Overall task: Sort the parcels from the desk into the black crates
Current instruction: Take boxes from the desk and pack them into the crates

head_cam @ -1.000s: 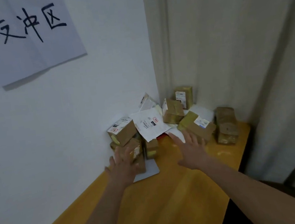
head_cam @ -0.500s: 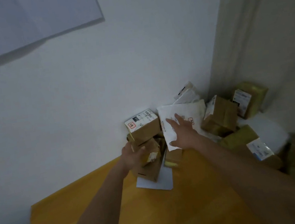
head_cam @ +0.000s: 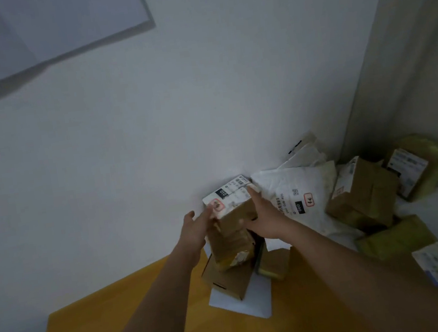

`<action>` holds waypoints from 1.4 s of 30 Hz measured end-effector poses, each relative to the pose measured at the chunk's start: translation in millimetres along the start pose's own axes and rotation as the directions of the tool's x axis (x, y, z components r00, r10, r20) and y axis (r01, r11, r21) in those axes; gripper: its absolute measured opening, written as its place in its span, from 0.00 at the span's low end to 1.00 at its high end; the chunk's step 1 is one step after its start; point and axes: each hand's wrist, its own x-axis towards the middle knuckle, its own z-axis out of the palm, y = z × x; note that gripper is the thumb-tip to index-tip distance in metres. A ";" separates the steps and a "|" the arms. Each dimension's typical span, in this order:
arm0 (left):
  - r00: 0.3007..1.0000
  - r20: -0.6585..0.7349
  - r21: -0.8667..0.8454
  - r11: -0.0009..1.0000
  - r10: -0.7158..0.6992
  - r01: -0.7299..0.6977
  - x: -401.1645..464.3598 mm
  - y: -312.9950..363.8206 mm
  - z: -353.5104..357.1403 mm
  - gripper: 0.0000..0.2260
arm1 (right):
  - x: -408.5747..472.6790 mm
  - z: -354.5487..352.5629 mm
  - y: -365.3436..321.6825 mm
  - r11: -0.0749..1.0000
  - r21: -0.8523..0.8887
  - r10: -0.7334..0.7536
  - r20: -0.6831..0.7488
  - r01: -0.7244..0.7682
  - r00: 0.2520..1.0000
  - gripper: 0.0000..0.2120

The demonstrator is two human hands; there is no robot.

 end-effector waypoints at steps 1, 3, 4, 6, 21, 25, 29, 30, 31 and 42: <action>1.000 -0.024 0.008 1.000 0.004 -0.004 3.1 -0.4 -0.4 0.33 | 5.6 1.2 1.4 0.999 0.031 0.023 -0.002 -0.023 1.000 0.44; 0.997 -0.067 0.056 0.998 0.025 -0.021 10.2 -4.6 -1.9 0.32 | 11.6 4.9 5.3 0.996 0.076 0.039 -0.019 -0.038 0.999 0.42; 0.997 -0.066 0.087 0.995 0.044 -0.038 13.3 -7.9 -2.7 0.34 | 11.8 7.3 6.8 0.995 0.098 0.034 -0.031 -0.030 0.999 0.42; 0.997 -0.019 0.093 0.993 0.069 -0.067 14.7 -13.3 -2.2 0.33 | 13.1 12.0 10.0 0.990 0.138 0.028 -0.040 -0.022 0.999 0.41; 0.999 0.038 -0.187 0.982 -0.014 0.020 -29.0 -30.9 -40.2 0.12 | -14.4 29.5 -34.2 0.928 0.342 -0.183 0.067 0.150 0.981 0.34; 0.994 0.009 -0.187 0.976 0.111 -0.108 -55.9 -28.4 -49.4 0.15 | -36.1 33.9 -55.3 0.909 0.349 -0.249 0.014 0.229 0.968 0.38; 0.977 0.035 -0.209 0.957 0.211 -0.199 -88.7 -23.4 -61.4 0.15 | -62.5 36.5 -72.5 0.864 0.412 -0.285 -0.070 0.288 0.956 0.35; 0.973 0.045 -0.215 0.953 0.228 -0.214 -96.9 -23.4 -64.8 0.15 | -70.6 37.4 -77.0 0.854 0.426 -0.288 -0.093 0.299 0.953 0.34; 0.968 0.058 -0.218 0.950 0.243 -0.225 -104.8 -23.9 -68.8 0.15 | -79.1 38.8 -81.5 0.846 0.432 -0.293 -0.114 0.313 0.949 0.33; 0.890 0.245 -0.306 0.902 0.384 -0.305 -202.1 -51.9 -172.5 0.15 | -198.9 109.7 -147.6 0.763 0.464 -0.368 -0.261 0.450 0.893 0.22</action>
